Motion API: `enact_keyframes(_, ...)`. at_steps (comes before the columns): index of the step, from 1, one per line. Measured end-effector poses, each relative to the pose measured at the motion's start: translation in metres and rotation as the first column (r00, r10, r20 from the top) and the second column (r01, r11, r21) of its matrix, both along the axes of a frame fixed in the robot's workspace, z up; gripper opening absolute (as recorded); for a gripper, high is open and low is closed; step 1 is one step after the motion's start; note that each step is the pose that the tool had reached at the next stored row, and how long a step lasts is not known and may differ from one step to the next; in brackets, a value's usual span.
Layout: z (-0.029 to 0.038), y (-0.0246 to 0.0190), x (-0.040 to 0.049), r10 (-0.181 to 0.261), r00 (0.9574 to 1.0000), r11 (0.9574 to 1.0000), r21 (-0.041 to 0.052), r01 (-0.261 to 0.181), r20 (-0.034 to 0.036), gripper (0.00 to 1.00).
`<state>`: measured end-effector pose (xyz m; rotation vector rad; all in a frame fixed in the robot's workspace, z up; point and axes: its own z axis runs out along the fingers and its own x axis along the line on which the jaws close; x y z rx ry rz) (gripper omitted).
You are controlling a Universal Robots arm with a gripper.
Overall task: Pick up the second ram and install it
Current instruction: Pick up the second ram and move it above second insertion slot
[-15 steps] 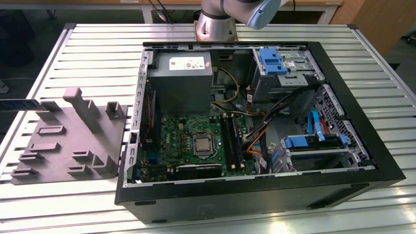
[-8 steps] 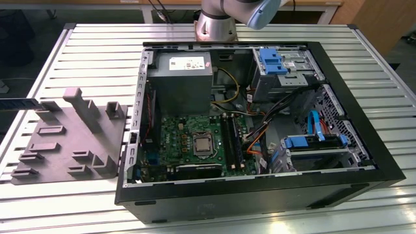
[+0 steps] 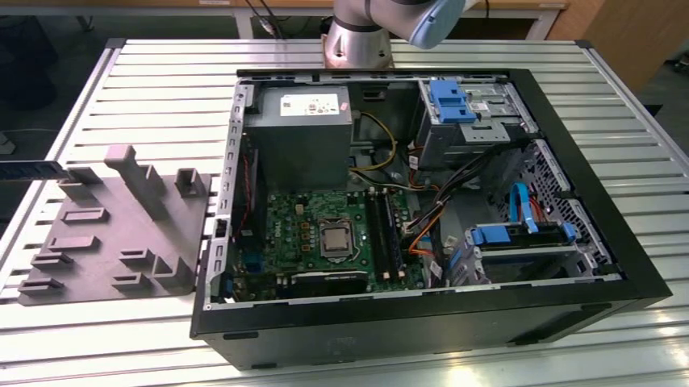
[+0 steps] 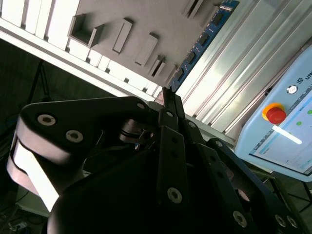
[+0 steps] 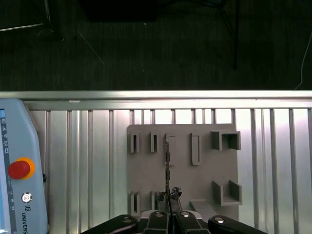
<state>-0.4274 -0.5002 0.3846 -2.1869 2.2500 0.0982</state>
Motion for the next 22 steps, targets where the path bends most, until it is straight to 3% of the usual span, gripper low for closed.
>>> enact_keyframes(22,0.0059,0.0,0.0,0.0,1.0,1.0,0.0029,0.0,-0.0001,0.12)
